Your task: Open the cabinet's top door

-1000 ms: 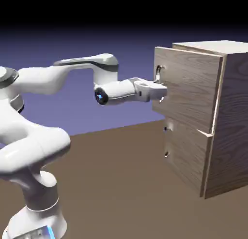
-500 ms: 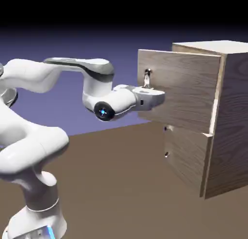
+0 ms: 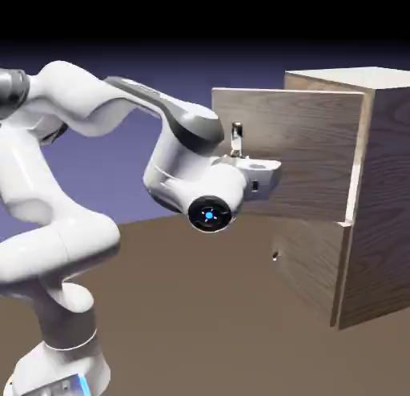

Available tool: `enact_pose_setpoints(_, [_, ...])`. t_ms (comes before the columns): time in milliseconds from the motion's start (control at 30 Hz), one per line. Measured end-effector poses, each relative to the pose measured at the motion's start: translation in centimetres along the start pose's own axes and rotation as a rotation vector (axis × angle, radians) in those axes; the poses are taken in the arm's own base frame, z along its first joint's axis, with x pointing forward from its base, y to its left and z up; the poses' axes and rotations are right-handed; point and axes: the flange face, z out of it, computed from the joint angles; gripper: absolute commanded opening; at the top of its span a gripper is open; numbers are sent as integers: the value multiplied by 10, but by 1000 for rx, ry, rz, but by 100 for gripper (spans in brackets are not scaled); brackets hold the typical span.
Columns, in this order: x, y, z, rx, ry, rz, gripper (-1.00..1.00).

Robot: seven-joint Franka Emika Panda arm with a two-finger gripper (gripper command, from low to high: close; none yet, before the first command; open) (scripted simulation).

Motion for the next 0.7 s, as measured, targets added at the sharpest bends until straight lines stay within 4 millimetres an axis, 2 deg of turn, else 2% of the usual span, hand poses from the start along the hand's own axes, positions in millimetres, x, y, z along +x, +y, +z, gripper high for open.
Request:
enact_pose_setpoints(333, [30,30,-57,174,-174,0,-100])
enact_pose_setpoints(633, [64,64,-97,327,-327,0,-100])
enact_pose_setpoints(667, [67,67,-100,337,-337,0,100])
enact_pose_setpoints(700, [67,67,-100,336,-336,0,100])
